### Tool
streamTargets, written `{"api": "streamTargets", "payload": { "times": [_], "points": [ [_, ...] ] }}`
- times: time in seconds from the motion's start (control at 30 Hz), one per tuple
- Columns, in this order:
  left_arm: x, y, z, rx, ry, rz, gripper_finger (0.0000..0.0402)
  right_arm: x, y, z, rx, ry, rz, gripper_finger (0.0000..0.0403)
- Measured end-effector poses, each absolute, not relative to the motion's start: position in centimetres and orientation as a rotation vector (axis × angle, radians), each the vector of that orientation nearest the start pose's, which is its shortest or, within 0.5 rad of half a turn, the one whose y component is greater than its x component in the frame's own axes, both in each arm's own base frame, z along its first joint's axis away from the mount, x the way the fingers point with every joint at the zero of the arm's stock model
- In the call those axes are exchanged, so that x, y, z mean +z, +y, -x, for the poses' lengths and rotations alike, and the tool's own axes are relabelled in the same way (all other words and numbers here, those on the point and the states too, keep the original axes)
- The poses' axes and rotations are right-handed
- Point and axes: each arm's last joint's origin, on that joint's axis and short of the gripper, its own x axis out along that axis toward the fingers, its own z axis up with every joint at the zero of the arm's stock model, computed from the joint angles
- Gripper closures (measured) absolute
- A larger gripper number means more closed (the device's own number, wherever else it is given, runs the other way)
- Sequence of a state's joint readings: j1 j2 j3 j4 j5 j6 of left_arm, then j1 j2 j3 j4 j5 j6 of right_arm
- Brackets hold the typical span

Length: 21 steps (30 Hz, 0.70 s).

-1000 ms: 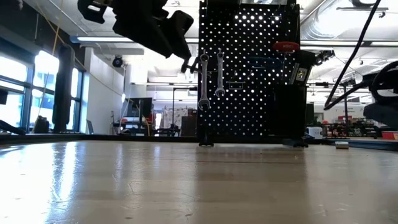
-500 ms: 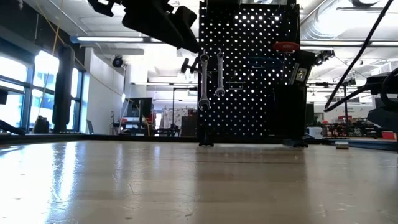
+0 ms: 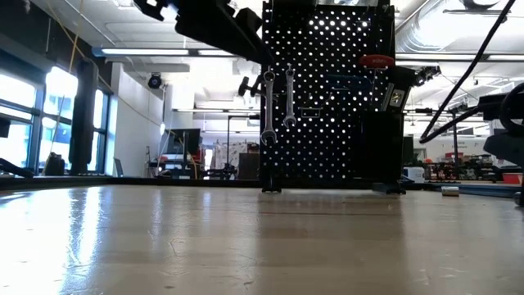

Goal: Hang tools onto peg board
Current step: Hang the silver socket onto the pegboard

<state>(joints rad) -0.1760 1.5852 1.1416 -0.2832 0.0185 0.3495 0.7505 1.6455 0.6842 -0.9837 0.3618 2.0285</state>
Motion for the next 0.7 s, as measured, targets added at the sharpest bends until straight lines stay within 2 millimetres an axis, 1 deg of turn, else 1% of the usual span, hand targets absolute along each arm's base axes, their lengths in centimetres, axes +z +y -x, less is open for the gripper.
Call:
{"api": "streamTargets", "payload": {
  "times": [0.1,0.27,0.33,0.47,0.7],
  "points": [
    [25.2,-6.1,-33.8,-0.311,0.689,-0.389,0.0204,11.2,12.7,-15.0,-1.202,1.038,-0.553,0.0356],
    [25.2,-6.1,-33.8,-0.309,0.69,-0.382,0.0204,11.6,13.2,-15.7,-1.15,1.004,-0.605,0.0338],
    [25.2,-6.1,-33.8,-0.309,0.69,-0.382,0.0204,12.0,13.6,-16.1,-1.099,0.986,-0.65,0.0341],
    [25.2,-6.1,-33.8,-0.307,0.691,-0.378,0.0204,12.6,13.6,-16.3,-1.041,0.974,-0.662,0.0353],
    [25.2,-6.1,-33.8,-0.303,0.692,-0.366,0.0204,12.9,13.7,-16.5,-1.006,0.929,-0.666,0.035]
  ]
}}
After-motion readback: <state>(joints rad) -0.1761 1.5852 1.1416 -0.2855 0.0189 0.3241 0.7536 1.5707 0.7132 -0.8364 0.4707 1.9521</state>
